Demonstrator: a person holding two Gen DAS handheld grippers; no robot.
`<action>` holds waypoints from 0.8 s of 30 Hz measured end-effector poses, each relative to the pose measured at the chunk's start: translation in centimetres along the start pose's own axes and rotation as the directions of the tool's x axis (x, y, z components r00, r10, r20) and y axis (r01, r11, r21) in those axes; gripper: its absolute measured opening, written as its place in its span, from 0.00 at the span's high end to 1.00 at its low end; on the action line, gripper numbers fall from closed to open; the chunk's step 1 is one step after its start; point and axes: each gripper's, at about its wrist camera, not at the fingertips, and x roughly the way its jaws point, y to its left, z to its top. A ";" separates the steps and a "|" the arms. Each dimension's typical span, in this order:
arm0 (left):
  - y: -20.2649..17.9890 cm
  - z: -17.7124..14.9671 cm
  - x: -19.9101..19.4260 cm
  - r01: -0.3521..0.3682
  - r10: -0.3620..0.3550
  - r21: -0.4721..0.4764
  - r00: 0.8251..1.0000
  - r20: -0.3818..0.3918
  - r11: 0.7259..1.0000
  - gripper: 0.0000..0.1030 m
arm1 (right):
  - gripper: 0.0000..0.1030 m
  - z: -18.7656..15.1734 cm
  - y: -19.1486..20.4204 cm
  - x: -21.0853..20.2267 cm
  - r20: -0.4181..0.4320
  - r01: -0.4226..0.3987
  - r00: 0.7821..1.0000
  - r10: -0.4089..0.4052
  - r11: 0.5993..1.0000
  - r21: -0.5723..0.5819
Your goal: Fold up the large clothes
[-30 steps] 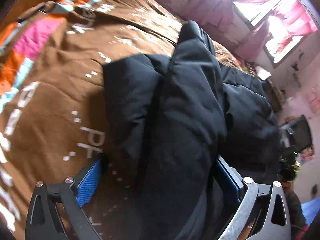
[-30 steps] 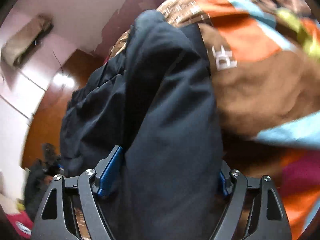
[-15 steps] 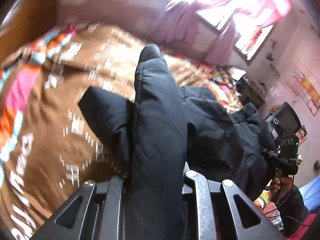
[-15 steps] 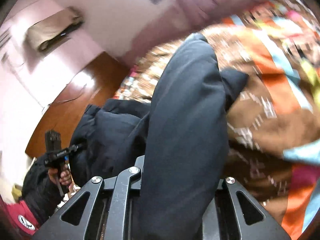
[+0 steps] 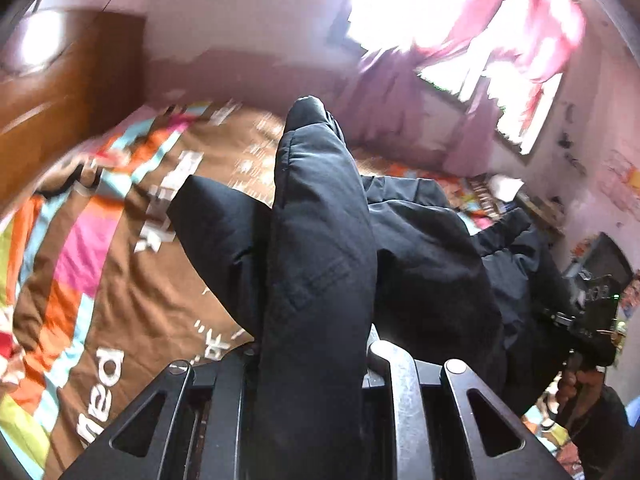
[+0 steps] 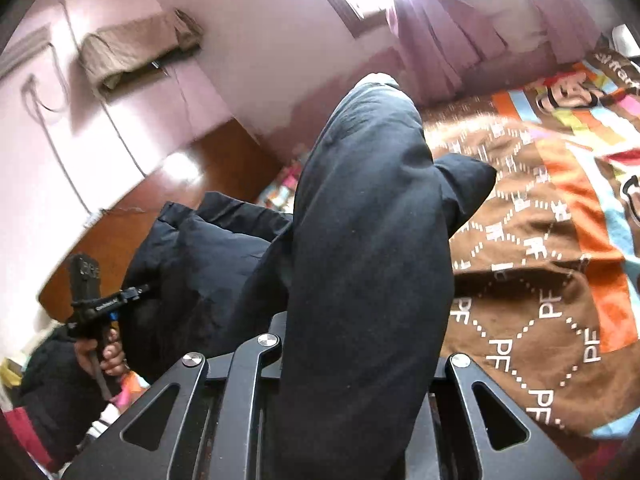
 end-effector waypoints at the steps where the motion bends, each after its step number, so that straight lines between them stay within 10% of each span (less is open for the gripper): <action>1: 0.6 -0.4 1.0 -0.013 0.012 -0.015 1.000 -0.020 1.000 0.82 | 0.85 -0.2 -0.7 1.4 -0.028 0.029 0.999 -0.029 1.000 0.003; 5: 3.4 -3.0 4.4 -0.099 0.095 -0.079 0.994 -0.046 0.992 0.73 | 0.75 -2.5 -3.1 4.7 -0.105 0.251 0.962 -0.252 0.968 -0.018; 15: 4.1 -3.9 3.4 -0.238 0.232 -0.179 0.971 -0.055 0.955 0.11 | 0.18 -3.4 -4.9 2.2 -0.043 0.346 0.938 -0.345 0.938 0.031; 24: 1.7 -4.2 -2.2 -0.232 0.250 -0.212 0.966 0.063 0.949 0.03 | 0.07 -3.0 0.5 -1.9 0.119 0.401 0.915 -0.386 0.906 -0.139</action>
